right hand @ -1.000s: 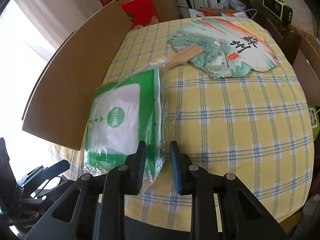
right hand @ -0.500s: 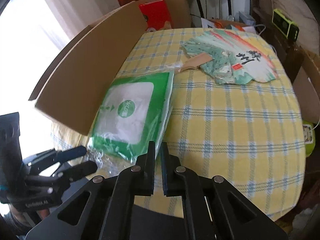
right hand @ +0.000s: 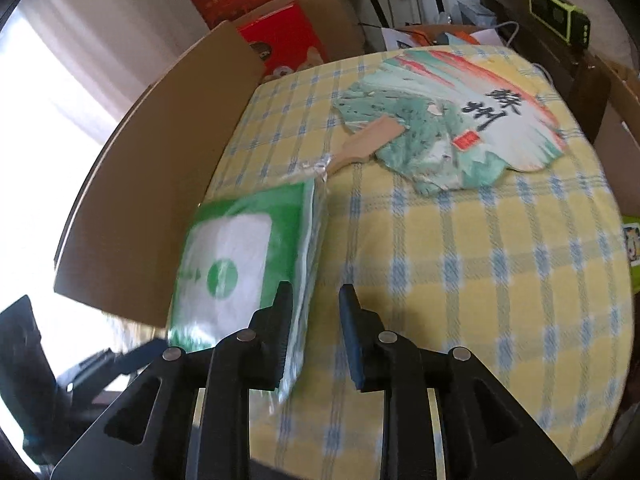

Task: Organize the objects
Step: 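Lift the packet edge with the right tool while the left tool approaches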

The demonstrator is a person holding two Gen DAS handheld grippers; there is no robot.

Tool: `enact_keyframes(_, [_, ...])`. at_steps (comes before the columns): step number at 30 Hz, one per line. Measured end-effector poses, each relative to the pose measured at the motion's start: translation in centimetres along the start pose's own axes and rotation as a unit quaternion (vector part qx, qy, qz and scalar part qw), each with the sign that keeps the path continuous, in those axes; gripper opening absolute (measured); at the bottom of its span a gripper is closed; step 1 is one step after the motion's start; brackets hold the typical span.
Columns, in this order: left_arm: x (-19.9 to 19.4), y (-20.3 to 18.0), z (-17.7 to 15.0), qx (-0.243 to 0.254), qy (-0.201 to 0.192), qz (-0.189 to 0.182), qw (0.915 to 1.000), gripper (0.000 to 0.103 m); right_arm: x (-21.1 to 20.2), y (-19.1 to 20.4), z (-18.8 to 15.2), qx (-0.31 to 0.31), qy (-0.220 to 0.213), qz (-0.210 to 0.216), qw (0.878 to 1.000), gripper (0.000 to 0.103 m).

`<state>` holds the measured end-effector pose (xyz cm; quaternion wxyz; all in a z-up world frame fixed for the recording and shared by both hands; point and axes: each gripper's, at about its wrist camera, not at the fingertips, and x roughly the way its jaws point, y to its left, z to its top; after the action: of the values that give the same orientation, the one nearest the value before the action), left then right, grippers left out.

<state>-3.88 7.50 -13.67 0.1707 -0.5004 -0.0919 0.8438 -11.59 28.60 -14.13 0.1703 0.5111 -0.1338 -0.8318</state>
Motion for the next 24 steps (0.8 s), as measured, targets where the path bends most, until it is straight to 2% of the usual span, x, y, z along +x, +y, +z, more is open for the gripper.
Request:
enact_keyframes(8, [0.5, -0.4, 0.4, -0.001, 0.001, -0.010, 0.9999, 0.049, 1.6, 1.4, 0.6, -0.013, 0.010, 0.018, 1.000, 0.028])
enact_keyframes(14, [1.2, -1.2, 0.3, 0.020, 0.007, -0.021, 0.9996, 0.048, 0.9, 0.4, -0.6, 0.017, 0.023, 0.070, 0.997, 0.022])
enact_keyframes(15, [1.2, -1.4, 0.3, 0.023, 0.009, -0.030, 0.9992, 0.046, 0.7, 0.4, -0.7, 0.017, 0.024, 0.074, 0.997, 0.022])
enact_keyframes(24, [1.5, -2.9, -0.2, 0.049, 0.005, -0.033, 0.9982, 0.045, -0.3, 1.5, -1.2, 0.002, 0.023, 0.088, 0.996, 0.022])
